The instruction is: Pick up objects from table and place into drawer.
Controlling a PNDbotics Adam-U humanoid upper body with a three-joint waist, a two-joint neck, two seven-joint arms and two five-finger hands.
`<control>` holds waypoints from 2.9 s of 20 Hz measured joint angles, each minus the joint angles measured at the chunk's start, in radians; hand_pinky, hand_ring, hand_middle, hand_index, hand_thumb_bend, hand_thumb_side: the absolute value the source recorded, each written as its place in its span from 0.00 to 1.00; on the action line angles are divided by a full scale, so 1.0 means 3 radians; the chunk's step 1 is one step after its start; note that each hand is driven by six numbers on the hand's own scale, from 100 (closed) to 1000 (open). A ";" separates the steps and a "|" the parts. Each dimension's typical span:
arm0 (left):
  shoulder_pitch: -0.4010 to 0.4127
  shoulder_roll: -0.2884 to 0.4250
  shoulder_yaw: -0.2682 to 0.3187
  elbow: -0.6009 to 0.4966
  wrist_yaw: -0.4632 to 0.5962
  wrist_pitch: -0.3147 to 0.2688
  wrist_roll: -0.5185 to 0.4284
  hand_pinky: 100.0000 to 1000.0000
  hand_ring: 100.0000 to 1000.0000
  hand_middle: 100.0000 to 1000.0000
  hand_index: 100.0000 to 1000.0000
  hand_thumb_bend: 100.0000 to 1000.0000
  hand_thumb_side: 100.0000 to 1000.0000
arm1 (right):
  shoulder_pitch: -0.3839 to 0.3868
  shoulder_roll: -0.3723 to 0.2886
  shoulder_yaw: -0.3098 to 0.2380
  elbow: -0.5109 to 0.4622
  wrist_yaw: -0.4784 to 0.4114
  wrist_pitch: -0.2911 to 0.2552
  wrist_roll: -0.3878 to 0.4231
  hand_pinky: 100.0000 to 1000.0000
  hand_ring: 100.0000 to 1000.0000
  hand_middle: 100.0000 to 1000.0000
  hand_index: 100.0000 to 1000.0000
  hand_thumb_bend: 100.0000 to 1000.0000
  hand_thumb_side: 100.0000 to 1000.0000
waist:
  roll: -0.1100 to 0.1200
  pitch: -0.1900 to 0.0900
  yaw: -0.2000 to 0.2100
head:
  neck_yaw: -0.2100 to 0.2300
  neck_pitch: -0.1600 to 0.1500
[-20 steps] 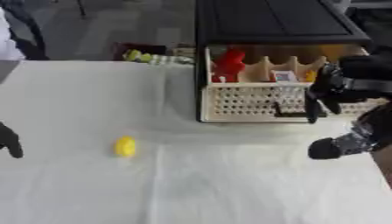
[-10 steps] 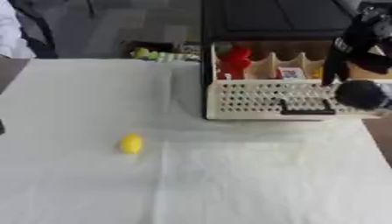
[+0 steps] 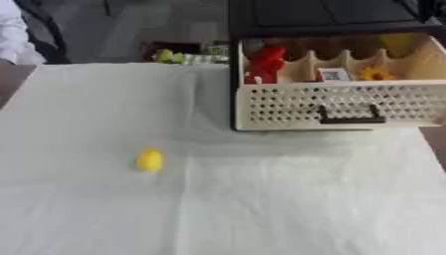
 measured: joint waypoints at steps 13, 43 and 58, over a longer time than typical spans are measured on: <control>-0.0323 0.0943 -0.0188 -0.0002 -0.0944 -0.0340 -0.0038 0.38 0.58 0.61 0.75 0.00 0.38 | -0.0216 0.0175 0.0058 -0.0002 -0.0270 -0.0066 -0.0510 0.36 0.53 0.15 0.53 0.22 1.00 | 0.0043 0.0069 0.0010 | 0.0026 0.0001; -0.1558 0.1134 -0.1080 0.0960 -0.1725 -0.0049 -0.1068 0.46 0.67 0.70 1.00 0.00 0.85 | -0.0397 0.0429 0.0082 -0.0002 -0.0450 0.0072 -0.0486 0.38 0.53 0.15 0.50 0.18 1.00 | 0.0159 0.0186 -0.0068 | 0.0237 -0.0063; -0.1887 0.0704 -0.1282 0.1838 -0.2211 -0.0025 -0.1172 0.50 0.70 0.73 1.00 0.00 0.93 | -0.0397 0.0492 0.0059 -0.0002 -0.0476 0.0162 -0.0465 0.38 0.54 0.14 0.50 0.16 1.00 | 0.0176 0.0218 -0.0117 | 0.0248 -0.0114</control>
